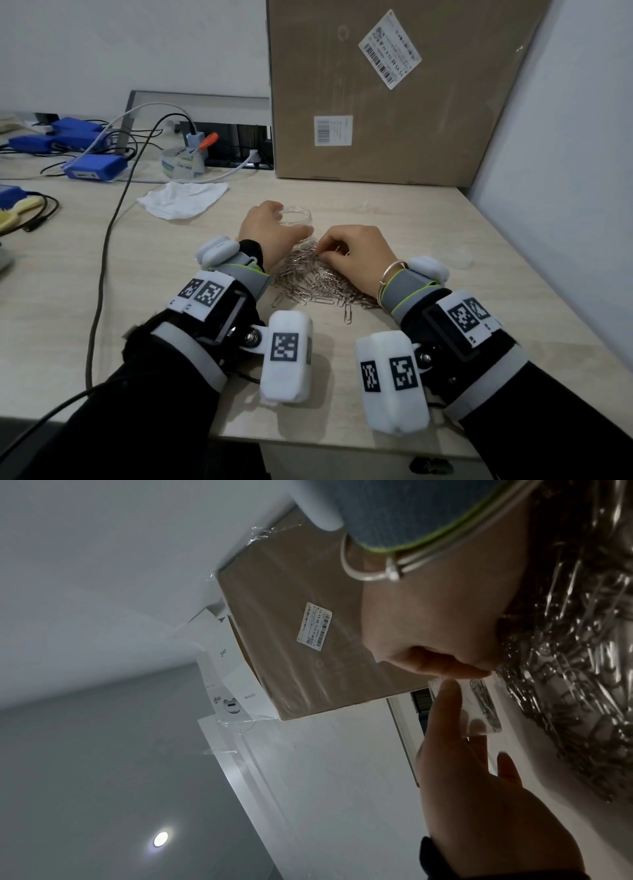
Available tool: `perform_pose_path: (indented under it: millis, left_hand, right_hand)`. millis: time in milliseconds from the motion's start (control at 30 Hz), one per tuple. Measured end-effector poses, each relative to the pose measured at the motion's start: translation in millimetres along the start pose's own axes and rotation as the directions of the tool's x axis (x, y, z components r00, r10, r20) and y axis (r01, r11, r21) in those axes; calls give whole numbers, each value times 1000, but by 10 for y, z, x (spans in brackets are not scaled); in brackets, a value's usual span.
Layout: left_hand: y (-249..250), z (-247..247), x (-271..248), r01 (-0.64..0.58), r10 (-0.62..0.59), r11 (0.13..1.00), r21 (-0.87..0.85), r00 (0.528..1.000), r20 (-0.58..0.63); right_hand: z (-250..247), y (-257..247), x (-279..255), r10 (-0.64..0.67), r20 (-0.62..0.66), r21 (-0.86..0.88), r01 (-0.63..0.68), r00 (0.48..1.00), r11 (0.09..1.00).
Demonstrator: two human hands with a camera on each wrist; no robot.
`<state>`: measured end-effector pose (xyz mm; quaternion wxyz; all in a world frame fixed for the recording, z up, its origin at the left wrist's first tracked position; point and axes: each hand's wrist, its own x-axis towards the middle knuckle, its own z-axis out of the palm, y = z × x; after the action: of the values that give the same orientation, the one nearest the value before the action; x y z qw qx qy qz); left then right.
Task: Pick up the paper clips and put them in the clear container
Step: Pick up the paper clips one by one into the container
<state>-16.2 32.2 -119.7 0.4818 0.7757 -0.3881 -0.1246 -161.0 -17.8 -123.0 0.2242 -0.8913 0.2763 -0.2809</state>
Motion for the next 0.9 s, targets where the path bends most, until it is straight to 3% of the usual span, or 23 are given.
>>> perform_pose_path:
  millis: [167, 400, 567, 700, 800, 900]
  left_hand:
    - [-14, -11, 9, 0, 0, 1000, 2, 1000, 4]
    - [-4, -10, -13, -10, 10, 1000, -5, 1000, 27]
    - [90, -4, -122, -93, 89, 996, 14, 981, 173]
    - [198, 0, -247, -219, 206, 976, -8, 904, 374]
    - [237, -4, -288, -274, 255, 962, -12, 878, 405]
    - [229, -3, -289, -274, 273, 960, -54, 882, 385]
  right_hand:
    - [-28, 50, 32, 149, -204, 192, -110, 968, 975]
    - [-50, 58, 33, 158, -228, 237, -102, 961, 966]
    - [-134, 48, 60, 209, -402, 396, -36, 892, 917]
    - [-165, 8, 52, 152, -426, 388, 28, 892, 921]
    - [-145, -14, 35, 63, -374, 307, 60, 925, 950]
    - [-135, 13, 34, -12, -332, 196, 81, 943, 977]
